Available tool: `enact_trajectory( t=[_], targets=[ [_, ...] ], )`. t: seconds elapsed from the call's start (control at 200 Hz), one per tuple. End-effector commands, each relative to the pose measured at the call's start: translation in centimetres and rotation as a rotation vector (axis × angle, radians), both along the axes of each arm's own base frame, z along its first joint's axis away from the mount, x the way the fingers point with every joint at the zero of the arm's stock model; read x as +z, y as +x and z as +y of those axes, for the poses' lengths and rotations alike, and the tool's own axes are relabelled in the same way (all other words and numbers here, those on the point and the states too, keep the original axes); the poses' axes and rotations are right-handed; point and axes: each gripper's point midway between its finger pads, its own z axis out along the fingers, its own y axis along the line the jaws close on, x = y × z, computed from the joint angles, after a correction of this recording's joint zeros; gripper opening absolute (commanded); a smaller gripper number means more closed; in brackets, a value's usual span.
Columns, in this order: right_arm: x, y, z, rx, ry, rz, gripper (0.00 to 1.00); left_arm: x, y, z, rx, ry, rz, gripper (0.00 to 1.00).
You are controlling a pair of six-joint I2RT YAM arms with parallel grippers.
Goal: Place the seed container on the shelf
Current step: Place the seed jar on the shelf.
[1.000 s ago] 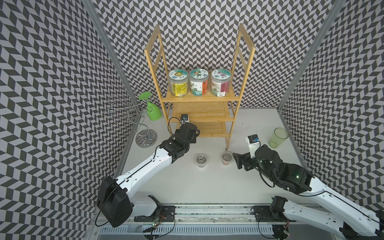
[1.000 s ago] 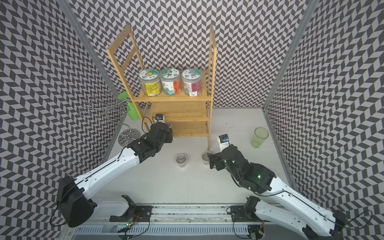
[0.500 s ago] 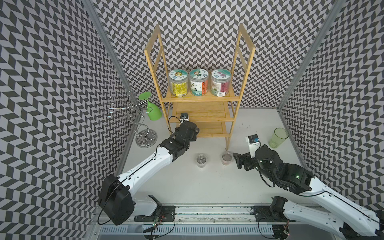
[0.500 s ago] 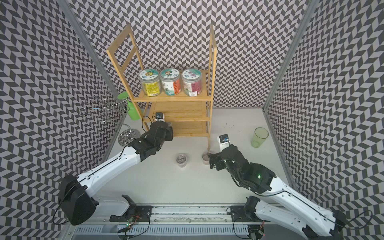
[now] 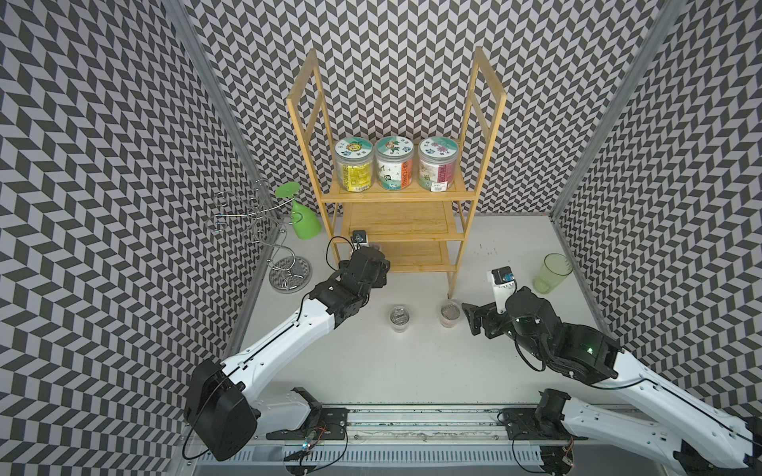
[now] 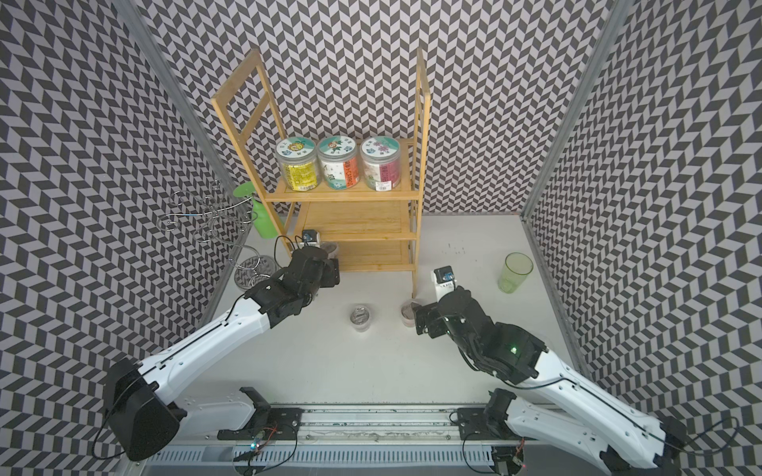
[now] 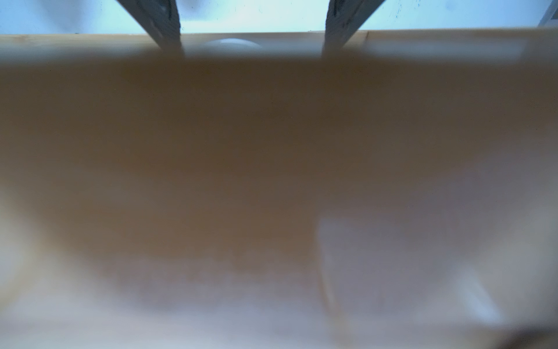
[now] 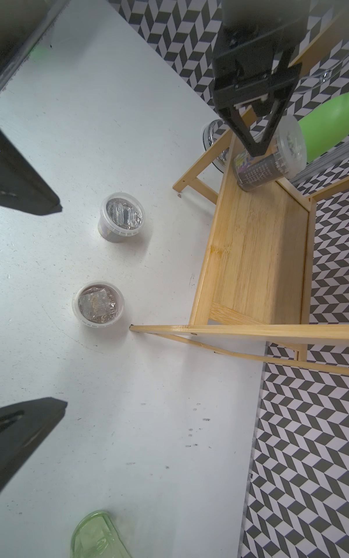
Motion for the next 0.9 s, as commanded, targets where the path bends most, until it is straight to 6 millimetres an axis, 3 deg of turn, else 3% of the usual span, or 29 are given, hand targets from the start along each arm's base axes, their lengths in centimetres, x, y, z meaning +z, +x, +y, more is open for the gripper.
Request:
enact_trajectory(
  t=[0.0,0.145,0.596,0.896],
  targets=[
    [1.7,0.6,0.2,-0.008,0.033,-0.043,0.98,-1.3,-1.0,0.1,-0.015,0.003,0.043,0.72],
    [1.8,0.6,0.3,-0.006,0.035,-0.044,0.98,-2.2,-0.7,-0.3,-0.024,-0.002,0.048,0.65],
    [1.9,0.6,-0.1,-0.017,0.032,-0.051,0.98,-4.3,1.0,-1.2,-0.028,0.015,0.059,0.65],
    [2.1,0.7,-0.3,-0.026,0.027,-0.059,0.98,-4.7,0.7,-1.0,-0.035,0.020,0.077,0.65]
  ],
)
